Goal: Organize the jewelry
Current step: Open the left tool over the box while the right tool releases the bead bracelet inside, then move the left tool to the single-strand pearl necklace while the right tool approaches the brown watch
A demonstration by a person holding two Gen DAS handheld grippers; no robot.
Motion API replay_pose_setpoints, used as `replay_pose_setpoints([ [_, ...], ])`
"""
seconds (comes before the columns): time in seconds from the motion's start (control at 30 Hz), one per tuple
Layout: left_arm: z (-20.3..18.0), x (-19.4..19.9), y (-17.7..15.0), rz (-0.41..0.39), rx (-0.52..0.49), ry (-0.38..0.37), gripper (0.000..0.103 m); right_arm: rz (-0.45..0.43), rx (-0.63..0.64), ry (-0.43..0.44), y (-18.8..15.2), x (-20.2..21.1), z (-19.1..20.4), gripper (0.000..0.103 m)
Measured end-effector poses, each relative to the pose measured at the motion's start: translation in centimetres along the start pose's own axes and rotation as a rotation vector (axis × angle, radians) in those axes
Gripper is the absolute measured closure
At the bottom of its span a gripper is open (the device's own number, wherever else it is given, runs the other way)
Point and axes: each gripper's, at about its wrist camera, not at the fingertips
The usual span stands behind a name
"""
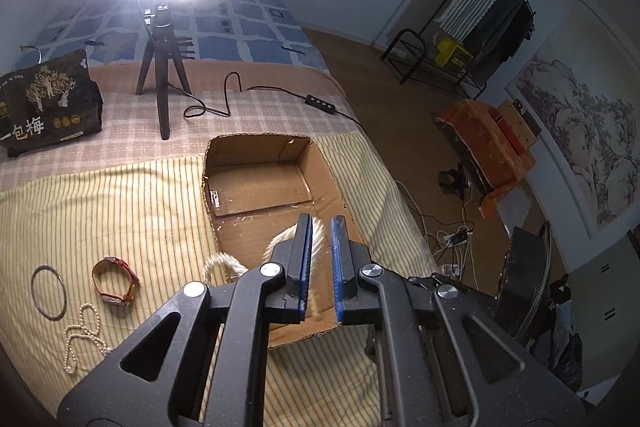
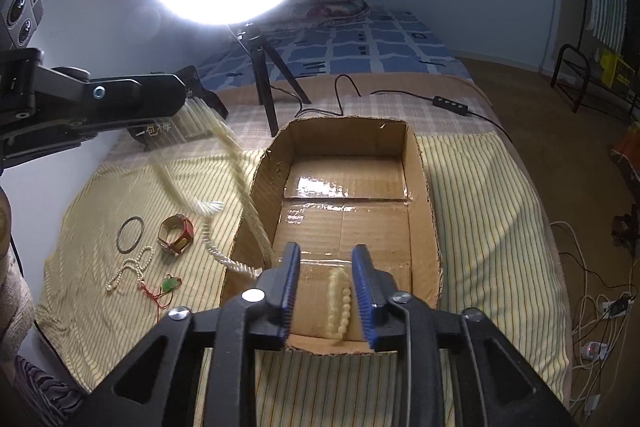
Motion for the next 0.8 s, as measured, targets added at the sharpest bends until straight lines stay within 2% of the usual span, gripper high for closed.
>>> replay_pose_setpoints([
  [0.13,0.0,0.2,0.1,0.000,-0.002,0.011,0.097,-0.002,-0.005,-0.016,0.0,0.1,-0.2,0.060],
  [0.4,1.3,1.9,-1.0,-0.018,-0.015,0.065,0.097,-0.008,-0.007,-0.029,-0.1,0.2,-0.2,0.053],
  [0.57,3.3,4.3,-2.1,-0.050,-0.022,0.134,0.096,-0.020,0.019,-0.022,-0.2,0.4,0.9,0.045],
  [0.63,4.4,5.4,-2.7,-0.062,-0.022,0.166,0.089,-0.023,0.030,-0.014,-0.2,0.4,1.5,0.044],
  [0.7,5.7,6.6,-3.4,-0.079,-0.025,0.208,0.072,-0.025,0.041,-0.001,-0.3,0.4,2.1,0.042],
  [0.8,7.8,8.1,-4.5,-0.100,-0.028,0.266,0.063,-0.033,0.061,0.026,-0.3,0.4,3.2,0.037],
])
Point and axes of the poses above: each gripper's, at about its wrist camera, not at the fingertips, and x roughly against the way its jaws point, z to its left, y to its top, and after that the axes turned 3 degrees about z, right-handed
